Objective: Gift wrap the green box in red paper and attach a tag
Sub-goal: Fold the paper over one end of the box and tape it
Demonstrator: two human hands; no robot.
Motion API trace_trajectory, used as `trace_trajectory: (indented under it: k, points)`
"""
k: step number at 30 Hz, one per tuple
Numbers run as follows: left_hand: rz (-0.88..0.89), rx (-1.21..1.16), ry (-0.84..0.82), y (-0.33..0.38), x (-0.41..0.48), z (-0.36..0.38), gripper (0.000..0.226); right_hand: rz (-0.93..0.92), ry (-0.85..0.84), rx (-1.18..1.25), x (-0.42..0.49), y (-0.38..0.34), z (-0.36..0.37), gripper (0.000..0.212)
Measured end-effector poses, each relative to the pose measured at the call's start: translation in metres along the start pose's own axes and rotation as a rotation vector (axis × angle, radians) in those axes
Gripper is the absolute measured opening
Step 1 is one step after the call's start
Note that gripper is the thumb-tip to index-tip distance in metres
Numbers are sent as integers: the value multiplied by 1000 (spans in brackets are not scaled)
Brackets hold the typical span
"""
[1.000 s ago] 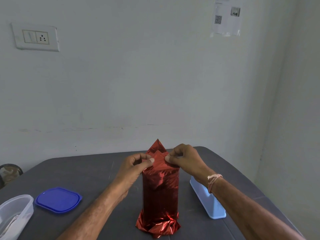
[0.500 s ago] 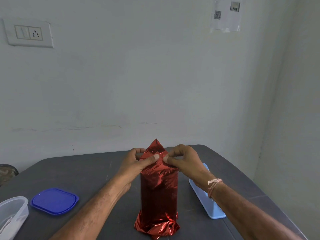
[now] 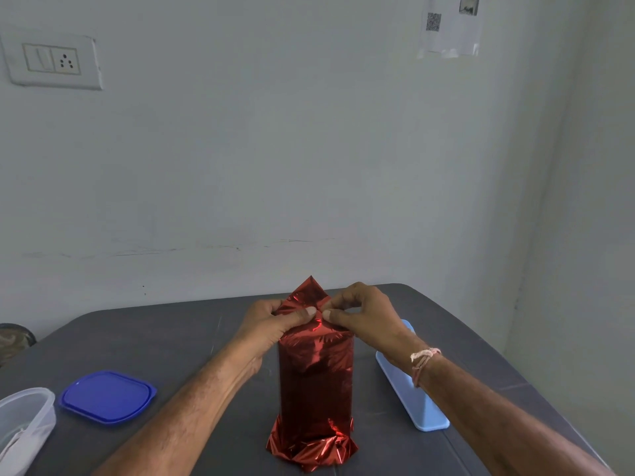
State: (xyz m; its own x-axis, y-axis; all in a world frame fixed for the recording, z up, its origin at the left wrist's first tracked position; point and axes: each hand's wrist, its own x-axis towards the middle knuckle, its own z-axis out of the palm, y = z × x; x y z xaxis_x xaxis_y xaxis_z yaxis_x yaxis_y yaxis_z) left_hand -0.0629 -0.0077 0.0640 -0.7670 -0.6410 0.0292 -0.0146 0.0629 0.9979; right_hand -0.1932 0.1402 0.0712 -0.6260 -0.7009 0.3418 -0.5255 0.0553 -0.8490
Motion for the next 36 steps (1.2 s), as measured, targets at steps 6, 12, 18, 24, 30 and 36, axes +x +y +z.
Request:
trace_trajectory:
  k: [6,12,18,24,30,36]
  points:
    - [-13,36,-28,4,4,1,31,34,-86,22,8,-2,-5,6]
    - [-39,76,-73,6,12,-2,40,64,-125,-7,15,-5,-4,8]
    - [-104,54,-82,4,18,-5,44,80,-133,7,20,-4,-2,10]
    - [-151,10,-69,5,16,-4,37,89,-145,44,18,-2,-3,8]
    - [-150,7,-82,4,14,-7,39,72,-163,36,17,-4,-2,7]
    - [-145,-5,-72,6,11,-6,31,73,-165,42,18,-4,-2,9]
